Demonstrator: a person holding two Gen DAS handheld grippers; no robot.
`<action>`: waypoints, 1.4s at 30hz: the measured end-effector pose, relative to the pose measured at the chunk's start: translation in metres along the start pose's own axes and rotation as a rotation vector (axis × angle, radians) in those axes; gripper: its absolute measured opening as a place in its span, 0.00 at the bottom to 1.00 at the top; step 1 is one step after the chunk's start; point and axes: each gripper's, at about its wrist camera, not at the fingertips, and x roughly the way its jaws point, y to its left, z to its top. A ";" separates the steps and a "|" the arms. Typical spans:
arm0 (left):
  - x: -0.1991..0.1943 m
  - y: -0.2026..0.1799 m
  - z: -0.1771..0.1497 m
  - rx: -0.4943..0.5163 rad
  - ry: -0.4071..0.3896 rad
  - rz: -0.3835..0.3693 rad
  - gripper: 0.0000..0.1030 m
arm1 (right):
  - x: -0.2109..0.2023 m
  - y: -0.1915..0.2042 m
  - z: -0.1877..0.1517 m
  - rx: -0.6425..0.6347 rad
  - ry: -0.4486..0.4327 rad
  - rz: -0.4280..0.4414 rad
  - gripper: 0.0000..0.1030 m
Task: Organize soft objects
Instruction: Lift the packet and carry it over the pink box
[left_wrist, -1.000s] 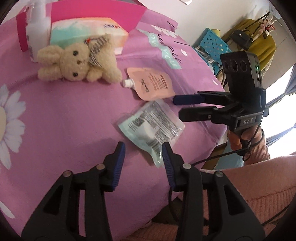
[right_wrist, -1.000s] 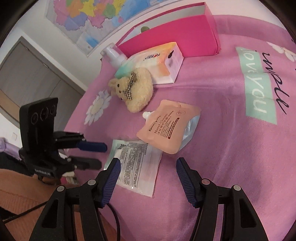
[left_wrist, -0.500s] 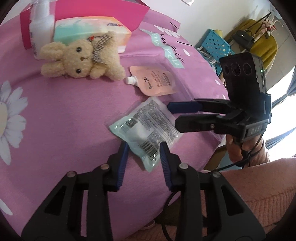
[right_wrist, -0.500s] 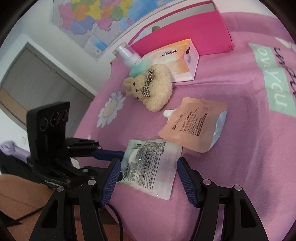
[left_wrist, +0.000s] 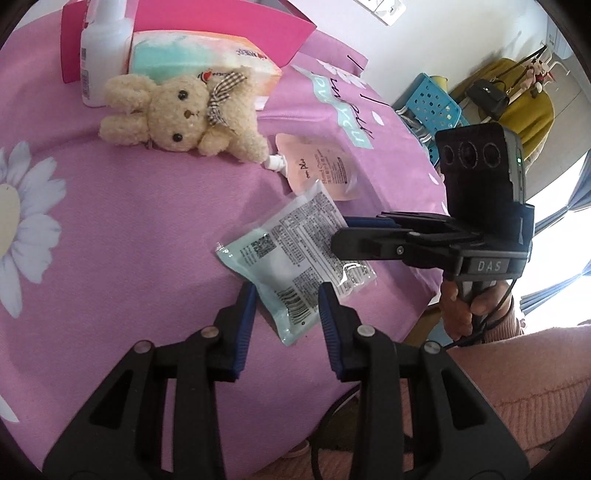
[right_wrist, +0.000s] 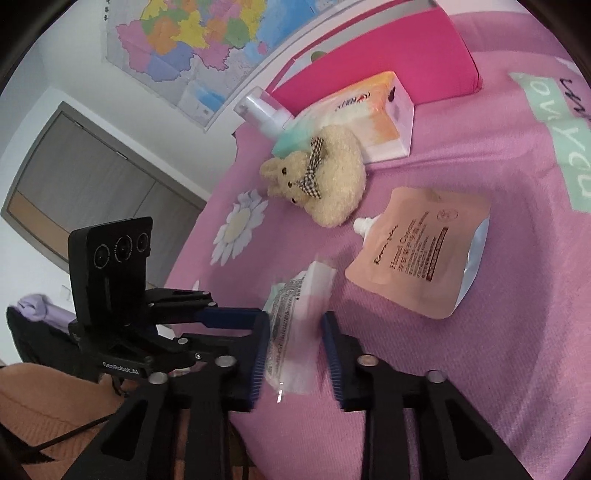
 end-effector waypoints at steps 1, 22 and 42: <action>-0.001 -0.002 0.001 0.002 -0.004 -0.002 0.36 | -0.002 0.000 0.000 -0.004 -0.004 0.001 0.22; -0.044 -0.025 0.065 0.094 -0.200 0.056 0.36 | -0.042 0.015 0.055 -0.094 -0.160 0.026 0.17; -0.048 -0.034 0.167 0.146 -0.266 0.119 0.36 | -0.077 0.005 0.143 -0.136 -0.303 0.016 0.17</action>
